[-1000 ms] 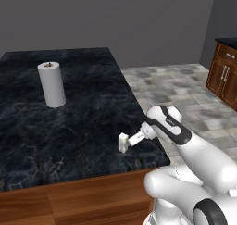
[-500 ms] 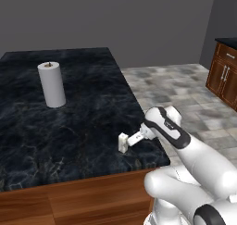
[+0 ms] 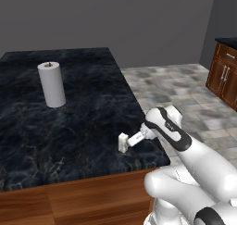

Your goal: Pick the boxed drink from the counter and place it in the open cabinet.

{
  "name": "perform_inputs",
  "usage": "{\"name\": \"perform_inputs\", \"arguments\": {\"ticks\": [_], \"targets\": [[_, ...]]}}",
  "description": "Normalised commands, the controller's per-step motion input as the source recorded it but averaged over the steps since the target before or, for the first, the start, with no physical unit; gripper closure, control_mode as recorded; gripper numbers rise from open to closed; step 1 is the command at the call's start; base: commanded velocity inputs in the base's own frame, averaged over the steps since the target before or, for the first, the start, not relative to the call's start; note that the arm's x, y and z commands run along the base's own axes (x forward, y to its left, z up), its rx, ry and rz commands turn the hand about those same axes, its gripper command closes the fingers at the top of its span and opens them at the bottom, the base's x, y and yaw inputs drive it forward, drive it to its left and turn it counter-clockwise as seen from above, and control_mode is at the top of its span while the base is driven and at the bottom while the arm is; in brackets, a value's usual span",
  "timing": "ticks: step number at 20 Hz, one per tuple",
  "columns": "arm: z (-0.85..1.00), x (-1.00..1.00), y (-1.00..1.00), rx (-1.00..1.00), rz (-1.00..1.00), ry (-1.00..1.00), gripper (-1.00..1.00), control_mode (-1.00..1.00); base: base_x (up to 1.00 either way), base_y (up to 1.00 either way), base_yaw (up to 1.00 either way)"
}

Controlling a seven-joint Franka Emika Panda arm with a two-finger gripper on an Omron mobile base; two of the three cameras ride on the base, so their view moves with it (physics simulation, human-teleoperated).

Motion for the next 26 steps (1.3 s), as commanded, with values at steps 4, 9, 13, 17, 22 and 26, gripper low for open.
{"name": "perform_inputs", "arguments": {"ticks": [4, 9, 13, 17, 22, 26], "targets": [[0.0, -0.15, -0.14, 0.0, 0.0, 0.0, -1.0, -1.0, 0.0, 0.0, 0.0], [0.0, -0.08, -0.12, -0.01, 0.0, -0.05, -1.0, -1.0, 0.0, 0.0, 0.0], [0.0, 0.0, -0.01, -0.07, 0.0, -0.12, -1.0, -1.0, 0.0, 0.0, 0.0], [-0.05, 0.0, 0.0, -0.12, 0.0, -0.19, -1.0, -1.0, 0.0, 0.0, 0.0], [-0.09, 0.0, 0.0, -0.13, 0.0, -0.12, -1.0, -1.0, 0.0, 0.0, 0.0], [-0.03, 0.0, 0.0, -0.06, 0.0, -0.07, -1.0, -1.0, 0.0, 0.0, 0.0]]}}
